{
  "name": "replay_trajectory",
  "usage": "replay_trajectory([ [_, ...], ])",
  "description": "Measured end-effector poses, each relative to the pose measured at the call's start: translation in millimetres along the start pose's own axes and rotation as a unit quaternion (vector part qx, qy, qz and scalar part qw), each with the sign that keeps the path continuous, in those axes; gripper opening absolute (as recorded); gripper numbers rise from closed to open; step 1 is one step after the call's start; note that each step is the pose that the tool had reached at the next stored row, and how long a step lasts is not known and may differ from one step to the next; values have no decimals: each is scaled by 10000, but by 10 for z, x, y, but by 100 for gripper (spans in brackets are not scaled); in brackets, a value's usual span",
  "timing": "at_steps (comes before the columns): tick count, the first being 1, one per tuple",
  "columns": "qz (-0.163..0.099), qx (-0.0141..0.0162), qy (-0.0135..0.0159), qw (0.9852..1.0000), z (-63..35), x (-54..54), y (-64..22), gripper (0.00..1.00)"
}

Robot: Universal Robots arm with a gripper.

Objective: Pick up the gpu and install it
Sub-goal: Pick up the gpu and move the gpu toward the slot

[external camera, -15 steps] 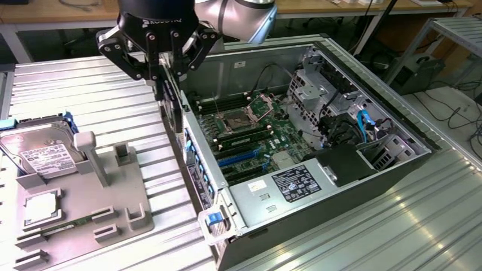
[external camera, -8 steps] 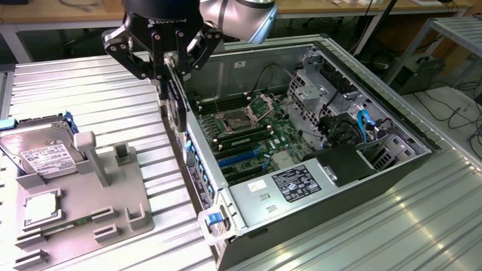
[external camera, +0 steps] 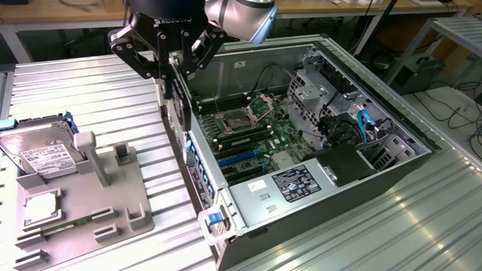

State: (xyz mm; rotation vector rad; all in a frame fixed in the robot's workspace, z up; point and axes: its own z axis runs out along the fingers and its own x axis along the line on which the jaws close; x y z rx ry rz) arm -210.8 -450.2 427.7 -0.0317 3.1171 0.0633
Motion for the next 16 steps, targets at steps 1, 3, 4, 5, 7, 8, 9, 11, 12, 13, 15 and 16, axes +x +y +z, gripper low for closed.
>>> replay_trajectory([
  [1, 0, 0, 0, 10000, 0, -7, 0, 28],
  [3, 0, 0, 0, 10000, 1, -22, 0, 28],
  [4, 0, 0, 0, 10000, 1, -31, 0, 28],
  [5, 0, 0, 0, 10000, 1, -39, 0, 28],
  [7, 0, 0, 0, 10000, 2, -59, 0, 28],
  [8, 0, 0, 0, 10000, 2, -68, 0, 28],
  [9, 0, 0, 0, 10000, 3, -79, -1, 28],
  [11, 0, 0, 0, 10000, 3, -104, -1, 28],
  [12, 0, 0, 0, 10000, 3, -122, -1, 28],
  [13, 1, 0, 0, 10000, 4, -140, -1, 28],
  [15, 0, 0, 0, 10000, 5, -178, -2, 28],
  [16, 0, 0, 0, 10000, 6, -198, -2, 28],
])
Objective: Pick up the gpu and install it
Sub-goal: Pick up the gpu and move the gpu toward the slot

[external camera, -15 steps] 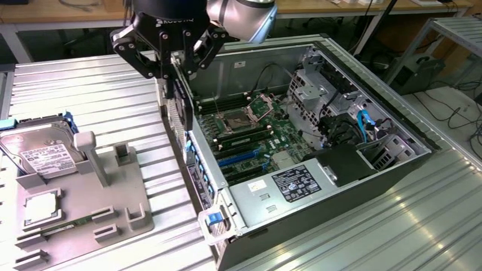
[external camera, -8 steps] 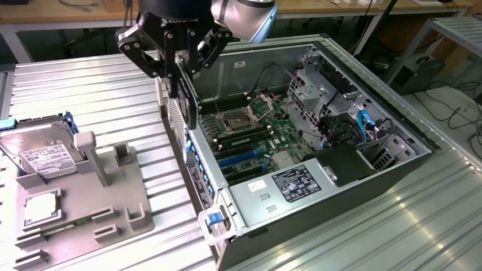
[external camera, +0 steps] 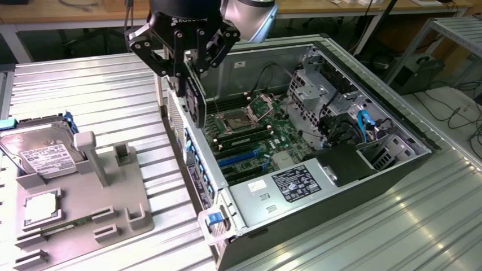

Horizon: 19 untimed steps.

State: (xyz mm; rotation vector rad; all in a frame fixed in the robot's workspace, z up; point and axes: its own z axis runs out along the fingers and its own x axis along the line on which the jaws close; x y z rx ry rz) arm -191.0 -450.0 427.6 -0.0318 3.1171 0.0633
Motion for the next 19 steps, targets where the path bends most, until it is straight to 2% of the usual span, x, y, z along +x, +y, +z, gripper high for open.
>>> replay_trajectory([
  [19, 1, 0, -2, 10000, 12, -240, -5, 28],
])
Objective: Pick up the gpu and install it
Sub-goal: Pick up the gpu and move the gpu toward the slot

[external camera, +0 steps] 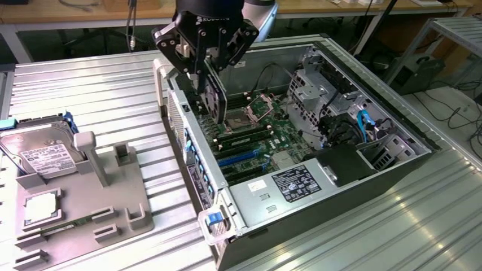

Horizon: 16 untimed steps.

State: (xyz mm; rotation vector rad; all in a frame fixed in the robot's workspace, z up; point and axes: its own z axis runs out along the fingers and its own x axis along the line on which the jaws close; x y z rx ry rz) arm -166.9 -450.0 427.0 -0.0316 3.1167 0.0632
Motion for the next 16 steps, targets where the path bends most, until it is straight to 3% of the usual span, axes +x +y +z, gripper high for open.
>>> replay_trajectory([
  [16, 0, 0, -7, 10000, 10, -185, -4, 28],
])
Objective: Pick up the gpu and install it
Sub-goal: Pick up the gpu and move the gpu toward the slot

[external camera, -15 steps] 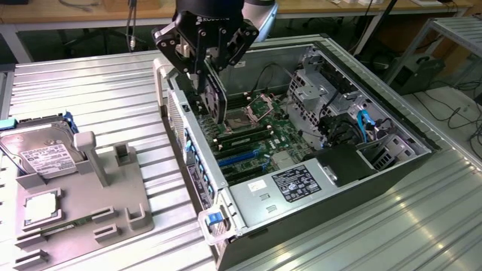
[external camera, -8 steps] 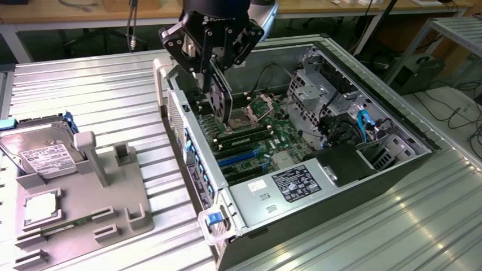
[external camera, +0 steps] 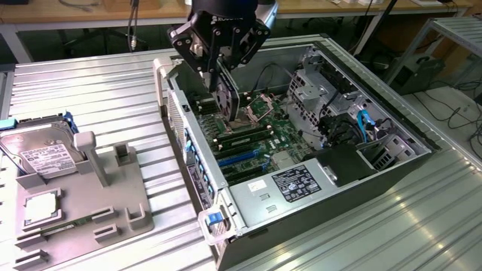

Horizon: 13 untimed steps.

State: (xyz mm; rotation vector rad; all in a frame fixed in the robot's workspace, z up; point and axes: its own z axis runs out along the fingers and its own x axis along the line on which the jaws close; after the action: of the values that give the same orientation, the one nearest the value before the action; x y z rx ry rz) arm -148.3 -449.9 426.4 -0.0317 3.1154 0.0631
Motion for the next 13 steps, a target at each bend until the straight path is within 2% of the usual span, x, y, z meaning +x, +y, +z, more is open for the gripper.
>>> replay_trajectory([
  [13, 0, 0, -4, 10000, 8, -154, -3, 28],
])
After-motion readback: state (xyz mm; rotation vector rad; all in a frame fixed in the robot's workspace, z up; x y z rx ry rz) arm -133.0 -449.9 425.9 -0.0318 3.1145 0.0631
